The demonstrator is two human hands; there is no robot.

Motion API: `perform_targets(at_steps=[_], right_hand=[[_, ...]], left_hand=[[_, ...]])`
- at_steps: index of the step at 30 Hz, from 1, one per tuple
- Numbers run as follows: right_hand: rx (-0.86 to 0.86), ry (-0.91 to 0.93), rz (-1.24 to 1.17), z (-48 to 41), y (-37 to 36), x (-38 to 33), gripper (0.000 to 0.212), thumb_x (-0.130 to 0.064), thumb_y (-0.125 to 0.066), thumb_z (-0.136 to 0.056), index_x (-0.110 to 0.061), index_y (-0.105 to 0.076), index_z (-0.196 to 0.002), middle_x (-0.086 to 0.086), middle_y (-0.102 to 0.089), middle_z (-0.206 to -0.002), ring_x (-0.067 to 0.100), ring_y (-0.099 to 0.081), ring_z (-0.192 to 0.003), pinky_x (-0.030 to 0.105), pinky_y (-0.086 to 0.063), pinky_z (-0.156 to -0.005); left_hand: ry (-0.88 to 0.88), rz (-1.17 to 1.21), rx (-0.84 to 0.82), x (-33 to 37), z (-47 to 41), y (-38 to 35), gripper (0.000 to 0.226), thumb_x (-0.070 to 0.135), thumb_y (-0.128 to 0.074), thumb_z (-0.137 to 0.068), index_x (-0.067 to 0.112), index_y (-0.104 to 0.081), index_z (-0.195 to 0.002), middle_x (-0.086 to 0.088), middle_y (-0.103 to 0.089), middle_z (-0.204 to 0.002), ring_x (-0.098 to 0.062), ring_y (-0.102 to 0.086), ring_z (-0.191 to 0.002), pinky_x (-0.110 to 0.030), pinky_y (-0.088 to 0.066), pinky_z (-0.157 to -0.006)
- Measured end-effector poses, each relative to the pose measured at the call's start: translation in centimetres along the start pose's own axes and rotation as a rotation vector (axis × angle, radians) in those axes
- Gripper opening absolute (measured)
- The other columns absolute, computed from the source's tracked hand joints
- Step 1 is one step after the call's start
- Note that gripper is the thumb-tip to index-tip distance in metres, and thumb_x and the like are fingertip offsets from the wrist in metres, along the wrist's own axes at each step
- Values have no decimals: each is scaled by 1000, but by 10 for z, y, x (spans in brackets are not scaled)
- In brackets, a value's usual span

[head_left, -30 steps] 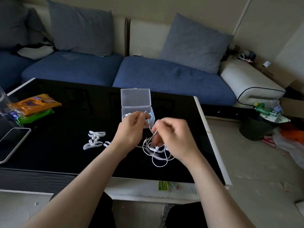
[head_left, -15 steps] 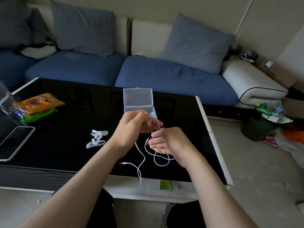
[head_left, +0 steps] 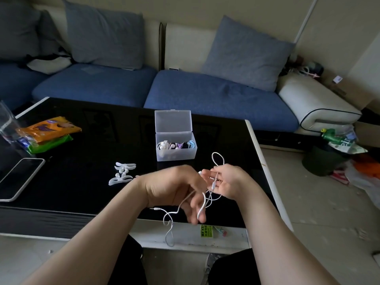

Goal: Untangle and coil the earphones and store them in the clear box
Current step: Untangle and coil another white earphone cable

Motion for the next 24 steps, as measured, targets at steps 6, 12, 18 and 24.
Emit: perform_targets(at_steps=[6, 12, 18, 24], right_hand=[[19, 34, -1, -12, 0, -7, 39, 9, -27, -103, -2, -53, -130, 22, -67, -88, 11, -46, -44, 20, -34, -37], [75, 441, 573, 18, 1, -43, 23, -23, -62, -99, -15, -77, -82, -1, -49, -60, 10, -34, -41, 21, -27, -41], [-1, 616, 824, 39, -23, -51, 26, -24, -60, -99, -20, -82, -84, 4, -71, -70, 23, -60, -61, 28, -44, -60], [-212, 628, 576, 62, -38, -56, 32, -13, -54, -94, -10, -63, -64, 0, -38, -55, 12, -32, -52, 28, -25, -50]], left_hand=[[220, -281, 209, -27, -12, 19, 45, 29, -51, -103, -2, -71, -76, -20, -78, -85, -28, -73, -71, -33, -59, -70], [147, -437, 644, -25, -6, 77, 26, 16, -55, -98, -3, -67, -86, -19, -74, -83, -33, -78, -70, -42, -66, -63], [91, -807, 780, -18, -9, 96, 40, 29, -66, -99, 16, -59, -136, 1, -71, -114, -12, -67, -80, -30, -56, -83], [-121, -745, 726, 2, -18, 84, 18, 38, -63, -102, 24, -72, -96, -2, -72, -85, -23, -66, -73, -45, -54, -71]])
Point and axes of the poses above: each hand's wrist, its own z-axis away from the middle knuckle, its own y-axis out of the back of the hand, x = y × z, the point moved 10 cm from there along -z, towards the middle knuckle
